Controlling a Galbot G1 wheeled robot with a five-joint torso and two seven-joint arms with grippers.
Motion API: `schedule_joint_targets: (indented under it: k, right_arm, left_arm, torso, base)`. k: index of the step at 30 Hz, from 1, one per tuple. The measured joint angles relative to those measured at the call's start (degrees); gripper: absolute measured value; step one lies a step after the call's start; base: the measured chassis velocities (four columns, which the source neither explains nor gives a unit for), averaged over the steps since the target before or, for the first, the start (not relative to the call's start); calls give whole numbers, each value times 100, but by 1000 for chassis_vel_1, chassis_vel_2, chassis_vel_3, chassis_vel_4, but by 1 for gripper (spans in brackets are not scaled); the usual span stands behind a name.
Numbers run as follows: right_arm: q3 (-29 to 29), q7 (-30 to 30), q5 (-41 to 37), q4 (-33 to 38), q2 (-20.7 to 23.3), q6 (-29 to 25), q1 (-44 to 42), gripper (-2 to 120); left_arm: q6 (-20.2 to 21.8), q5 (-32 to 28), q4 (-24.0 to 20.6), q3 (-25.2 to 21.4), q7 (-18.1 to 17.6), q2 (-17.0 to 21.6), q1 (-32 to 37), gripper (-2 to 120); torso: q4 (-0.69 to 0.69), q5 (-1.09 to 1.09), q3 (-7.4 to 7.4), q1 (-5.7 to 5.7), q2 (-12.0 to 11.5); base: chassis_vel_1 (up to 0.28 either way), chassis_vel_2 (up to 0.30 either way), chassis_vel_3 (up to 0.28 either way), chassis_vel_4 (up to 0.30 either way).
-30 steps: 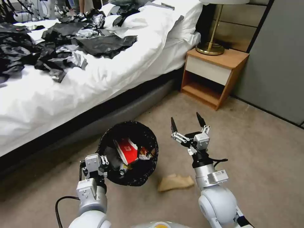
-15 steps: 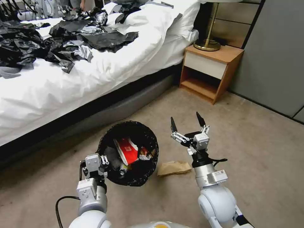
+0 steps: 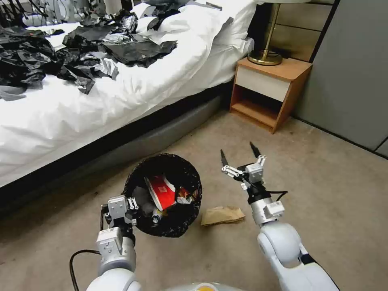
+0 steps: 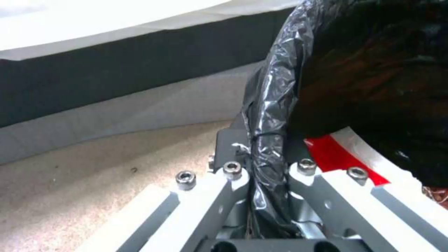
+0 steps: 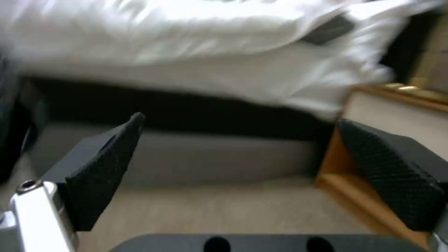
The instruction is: Pick up the trash bin, then pick up the garbage from the floor and place it into the trash bin.
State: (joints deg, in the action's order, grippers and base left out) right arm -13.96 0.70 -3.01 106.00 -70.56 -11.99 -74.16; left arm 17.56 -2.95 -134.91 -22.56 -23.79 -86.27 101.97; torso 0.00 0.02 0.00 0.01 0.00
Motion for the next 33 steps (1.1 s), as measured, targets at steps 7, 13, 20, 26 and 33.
schedule_joint_targets:
  k: [7,13,20,26,33]
  right_arm:
    - [236,-1897,234,-1144,970,11,621,100]
    - [305,-3422,479,-2196,1103,-341,1040,100]
    - [314,-4093,862,-3483,716,-806,1490,100]
    - [379,-4144,837,-4194,393,-915,1737,100]
    - [394,-4250,889,-4899,109,-1102,1932,100]
  left_arm:
    - [5,-16,0,-30,0,-5,-11,3]
    - [8,-13,44,-29,0,-18,-40,3]
    - [10,24,138,-22,0,-58,-70,3]
    - [10,56,171,-8,0,-79,-83,3]
    - [14,72,178,-5,0,-98,-86,3]
  torso:
    - [0,-2,0,0,0]
    - [1,-1,0,0,0]
    - [0,-1,0,0,0]
    - [1,-1,0,0,0]
    - [0,-3,0,0,0]
  base:
    - [0,0,0,0]
    - [0,0,0,0]
    - [0,0,0,0]
    - [0,0,0,0]
    - [0,0,0,0]
